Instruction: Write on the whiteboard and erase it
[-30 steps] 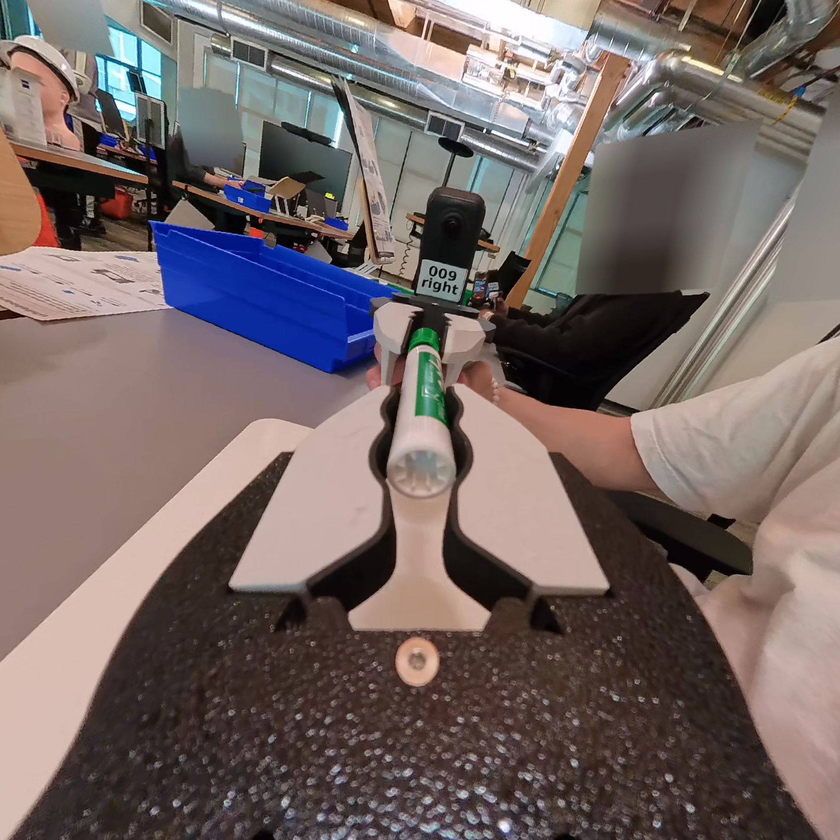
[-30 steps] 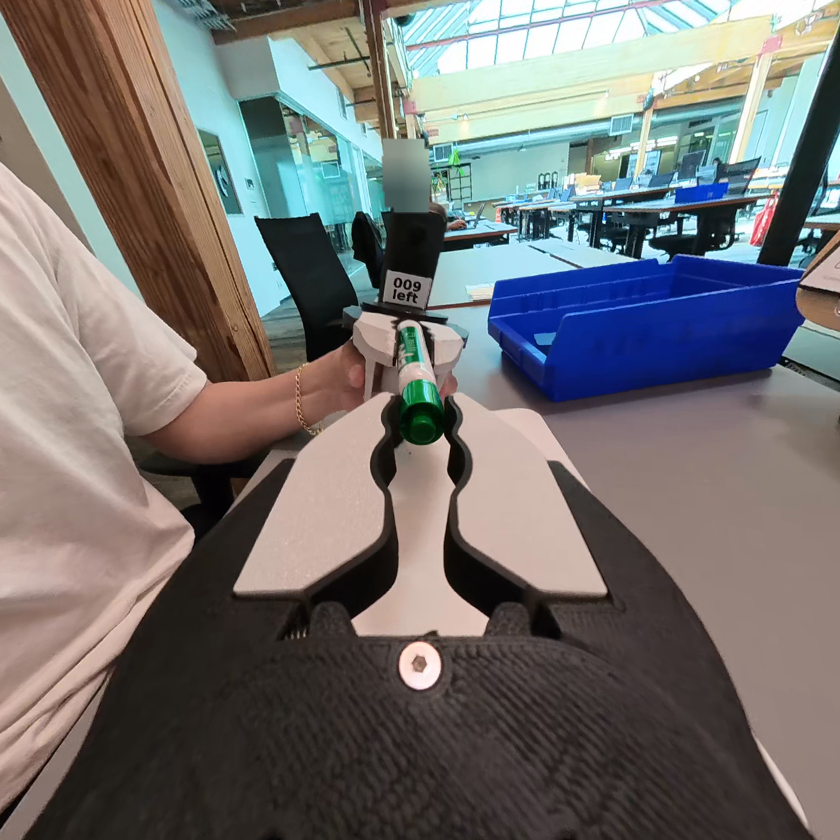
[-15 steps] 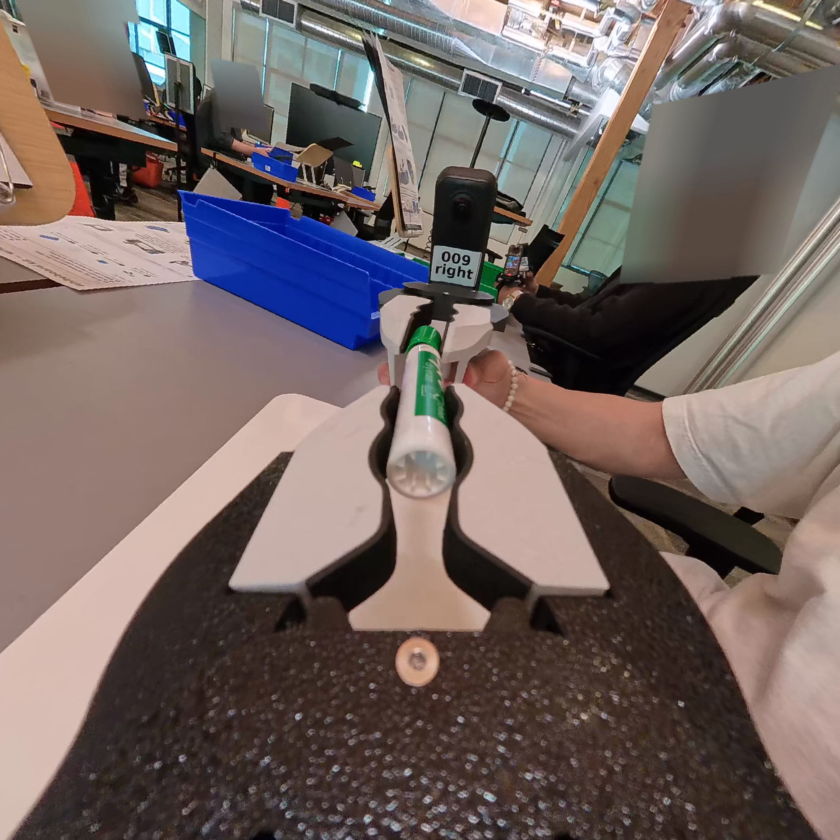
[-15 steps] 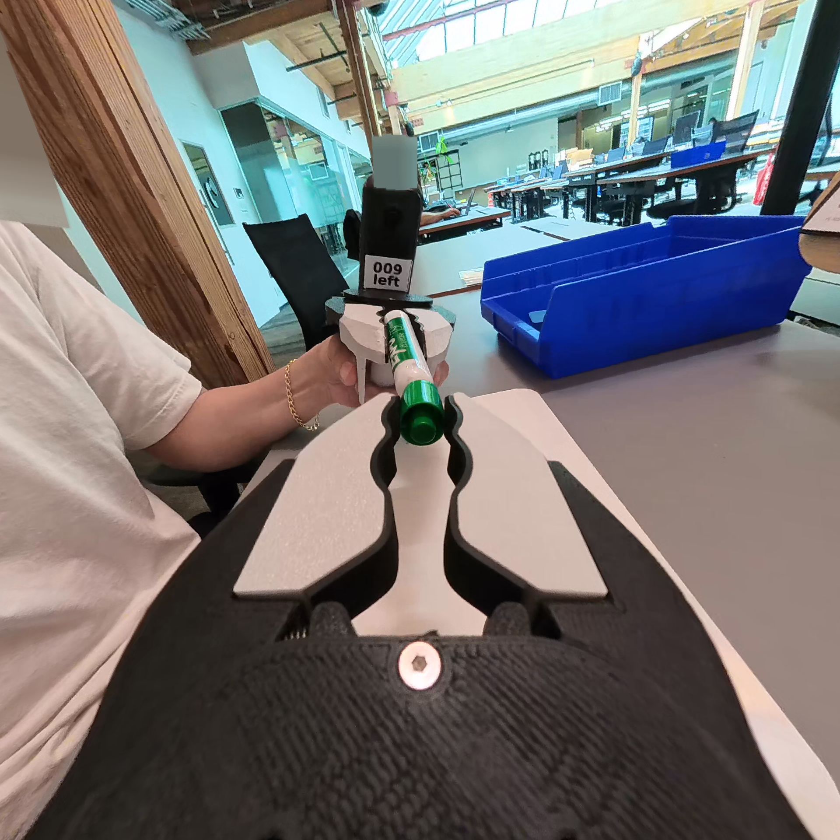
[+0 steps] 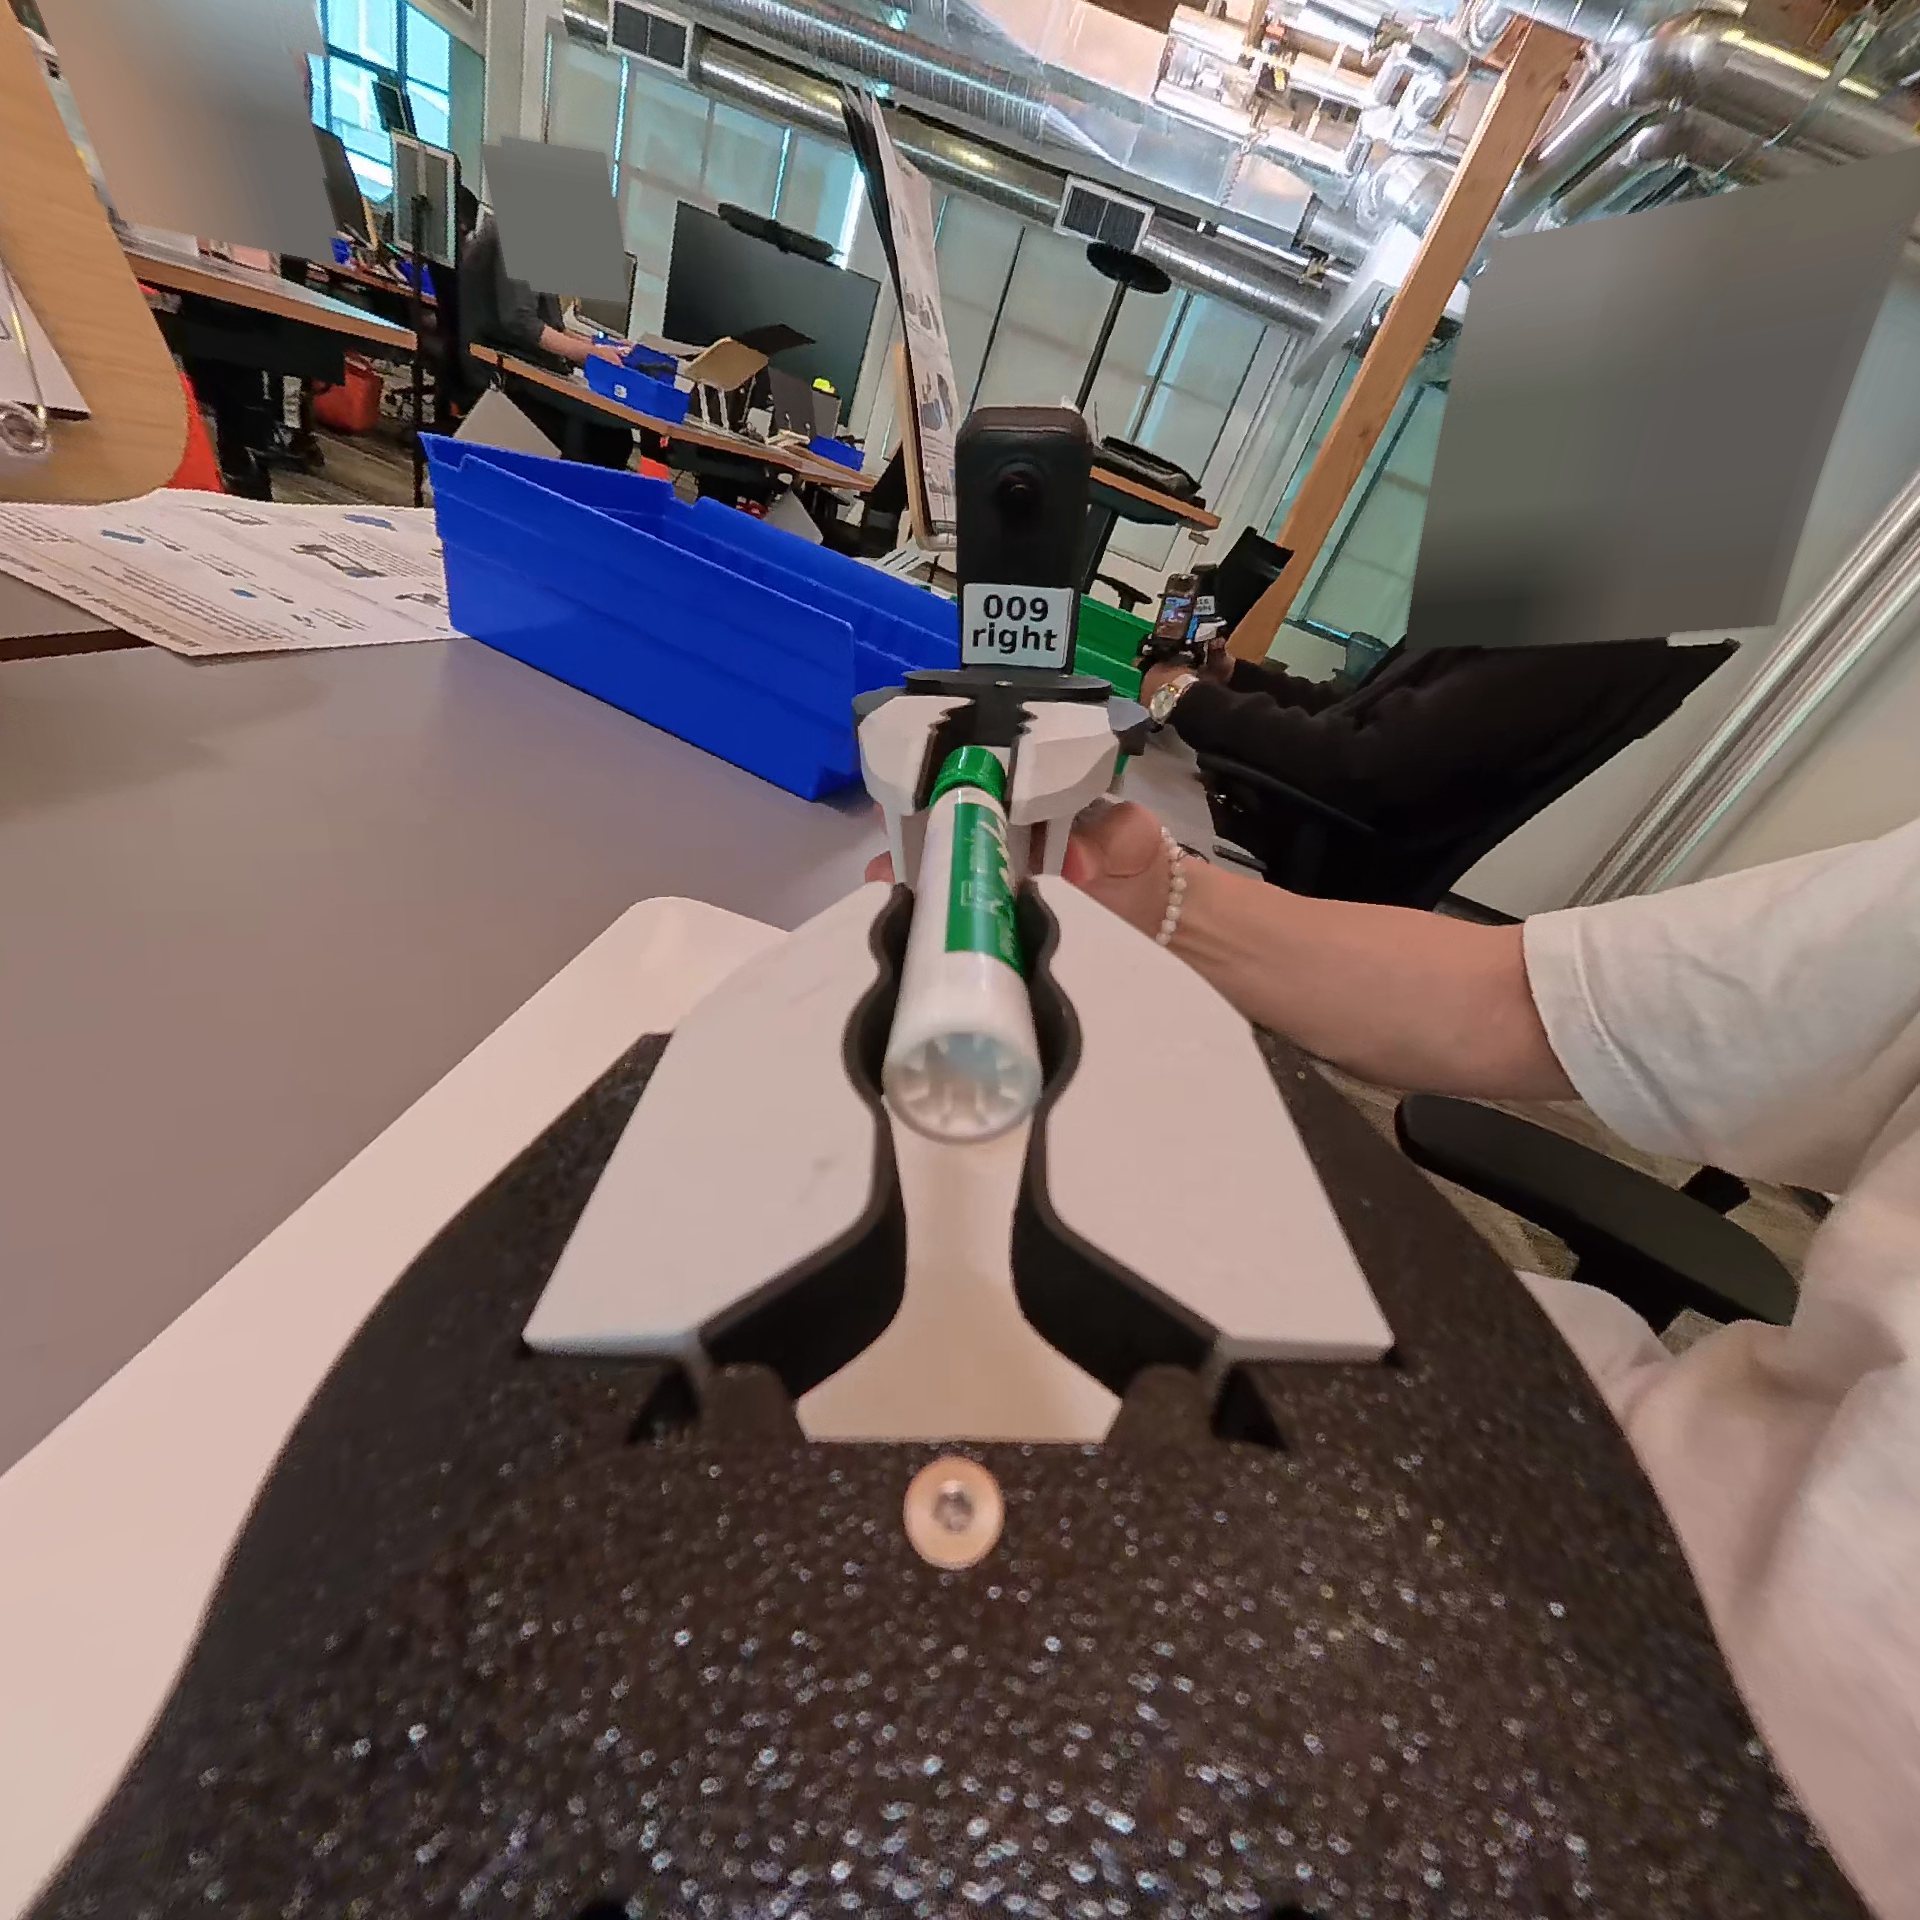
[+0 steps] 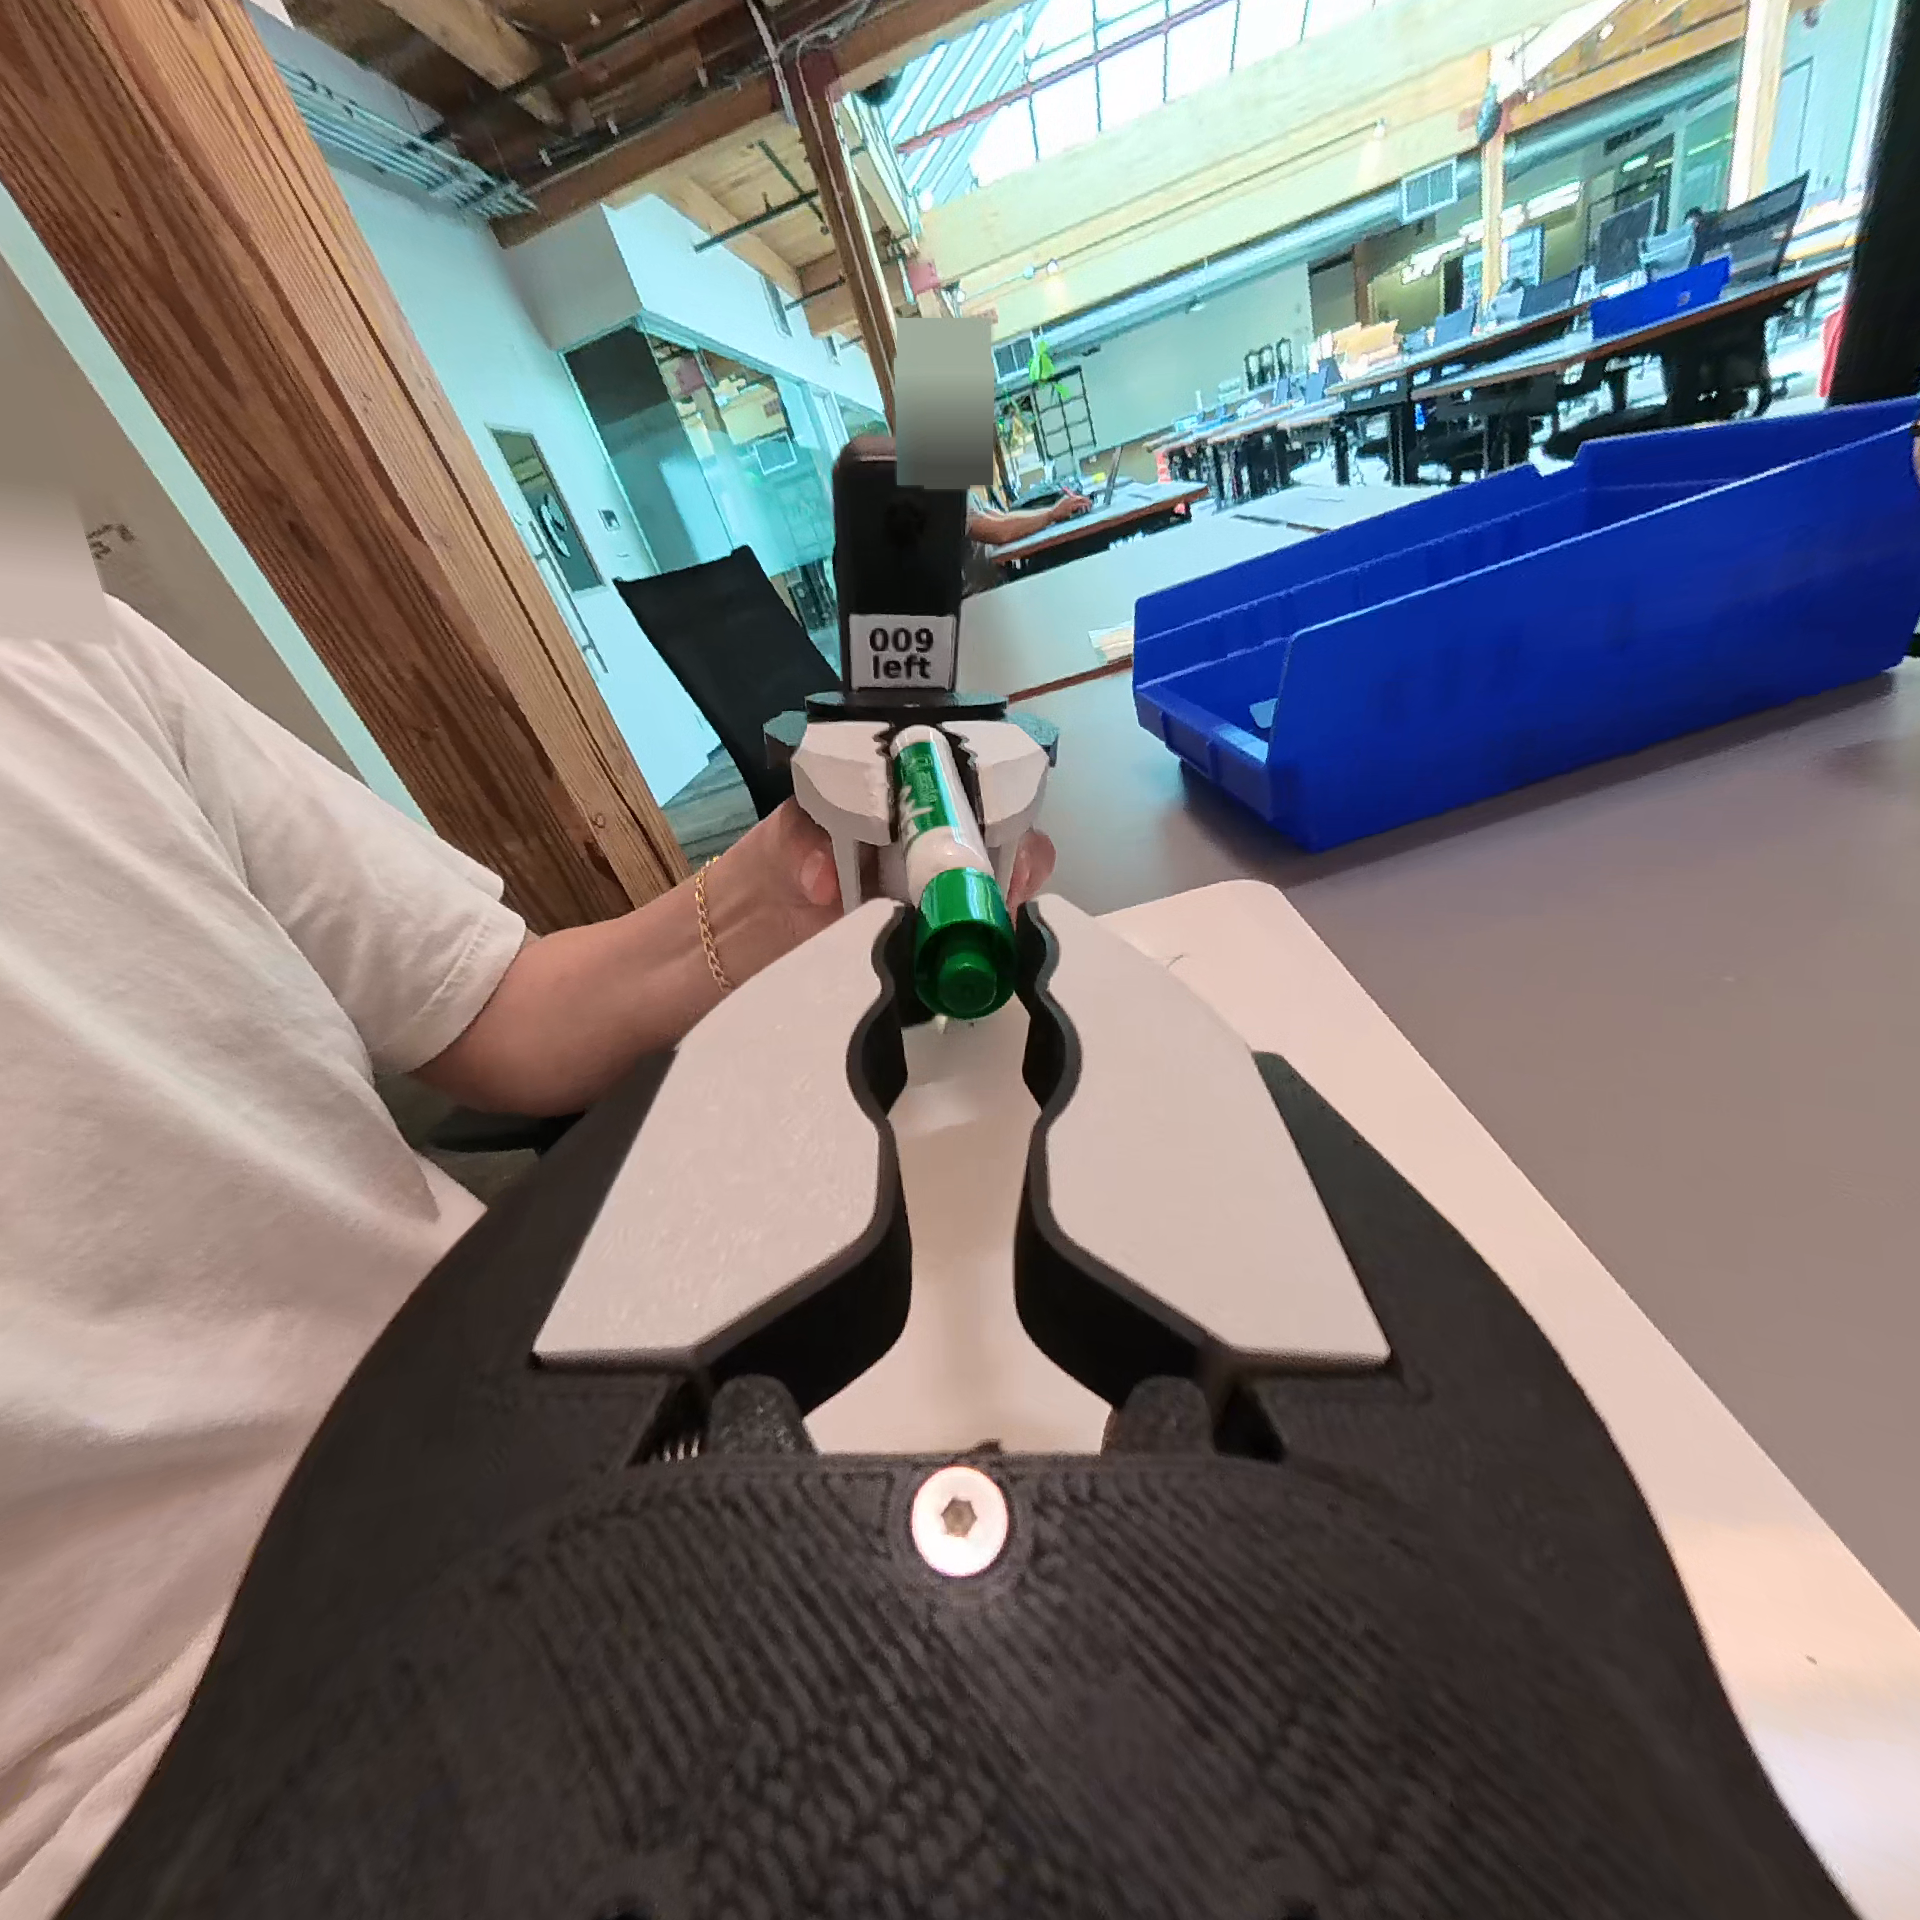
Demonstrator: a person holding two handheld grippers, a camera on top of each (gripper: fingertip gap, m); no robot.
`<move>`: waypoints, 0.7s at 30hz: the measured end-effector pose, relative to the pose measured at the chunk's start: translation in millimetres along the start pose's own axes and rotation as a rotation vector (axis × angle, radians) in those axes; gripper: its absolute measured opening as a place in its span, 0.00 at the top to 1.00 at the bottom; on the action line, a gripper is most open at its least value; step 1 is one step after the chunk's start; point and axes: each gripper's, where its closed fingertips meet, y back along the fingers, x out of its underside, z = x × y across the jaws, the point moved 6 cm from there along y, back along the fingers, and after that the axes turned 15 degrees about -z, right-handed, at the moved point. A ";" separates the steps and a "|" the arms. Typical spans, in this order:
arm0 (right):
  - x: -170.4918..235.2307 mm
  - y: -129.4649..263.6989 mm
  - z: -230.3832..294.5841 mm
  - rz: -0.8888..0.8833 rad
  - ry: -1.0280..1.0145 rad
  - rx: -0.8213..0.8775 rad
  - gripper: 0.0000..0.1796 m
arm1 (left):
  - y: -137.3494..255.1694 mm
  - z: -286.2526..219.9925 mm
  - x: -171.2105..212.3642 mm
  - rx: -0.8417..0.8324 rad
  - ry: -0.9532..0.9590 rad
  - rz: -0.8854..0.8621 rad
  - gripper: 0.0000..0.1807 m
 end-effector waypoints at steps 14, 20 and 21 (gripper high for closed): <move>5.7 0.8 -2.7 0.069 0.018 -0.018 0.88 | -3.4 1.0 5.4 -0.011 -0.008 0.040 0.89; 2.1 5.1 0.8 0.102 0.078 -0.048 0.89 | -8.2 -4.1 5.4 0.013 -0.059 0.042 0.89; 2.8 5.1 2.4 0.127 0.105 -0.052 0.89 | -8.0 -4.9 5.6 0.018 -0.069 0.057 0.89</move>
